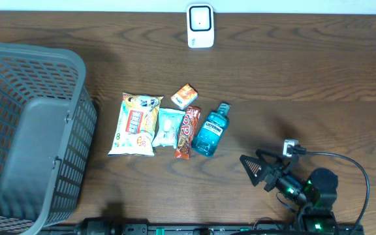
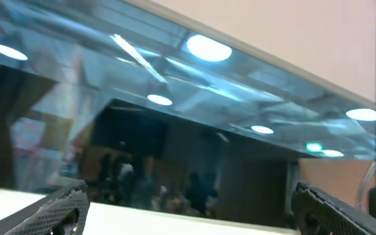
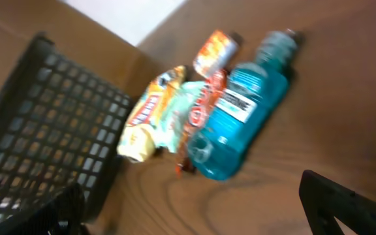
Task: Scan the item barcode
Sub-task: 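Reach the right gripper toward the Listerine bottle and grasp it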
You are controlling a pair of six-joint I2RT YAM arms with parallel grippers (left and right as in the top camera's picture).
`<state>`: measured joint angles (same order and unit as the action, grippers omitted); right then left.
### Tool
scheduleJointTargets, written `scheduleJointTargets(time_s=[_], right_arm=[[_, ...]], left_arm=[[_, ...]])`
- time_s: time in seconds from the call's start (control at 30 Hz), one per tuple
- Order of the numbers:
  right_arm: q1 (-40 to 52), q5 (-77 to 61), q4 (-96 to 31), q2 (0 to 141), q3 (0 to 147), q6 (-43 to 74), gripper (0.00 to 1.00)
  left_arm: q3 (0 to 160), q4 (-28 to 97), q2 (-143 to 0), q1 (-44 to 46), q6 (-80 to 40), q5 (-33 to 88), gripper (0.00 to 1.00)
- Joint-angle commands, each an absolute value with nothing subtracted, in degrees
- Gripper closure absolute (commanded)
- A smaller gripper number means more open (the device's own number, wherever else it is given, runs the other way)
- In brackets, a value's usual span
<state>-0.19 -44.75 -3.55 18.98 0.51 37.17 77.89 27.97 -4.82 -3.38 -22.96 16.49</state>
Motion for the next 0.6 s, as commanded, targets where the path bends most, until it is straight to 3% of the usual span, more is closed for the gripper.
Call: scheduleJointTargets(time_s=[0.0, 0.2, 0.33, 0.43, 0.57], right_arm=[[3.1, -35.4, -5.8, 24.8, 5.1, 34.3, 0.01], [16.8, -3.8, -27.7, 40.0, 27.0, 32.1, 0.01], [23.5, 12.7, -41.9, 51.8, 40.5, 39.8, 0.01], [24.4, 17.1, -54.8, 62.7, 50.3, 43.0, 0.01], [24.4, 10.8, -55.8, 71.9, 51.8, 43.0, 0.01]], left_arm=[[72.6, 27.9, -0.1, -3.6, -23.7, 8.8, 0.02], [66.1, 25.0, -0.2, -3.5, -23.7, 4.8, 0.02], [62.1, 22.2, -0.2, -3.5, -23.7, 1.8, 0.02], [59.8, 21.5, -0.2, -3.5, -23.7, 1.9, 0.02], [57.9, 21.5, -0.2, -3.6, -23.7, 1.8, 0.02]])
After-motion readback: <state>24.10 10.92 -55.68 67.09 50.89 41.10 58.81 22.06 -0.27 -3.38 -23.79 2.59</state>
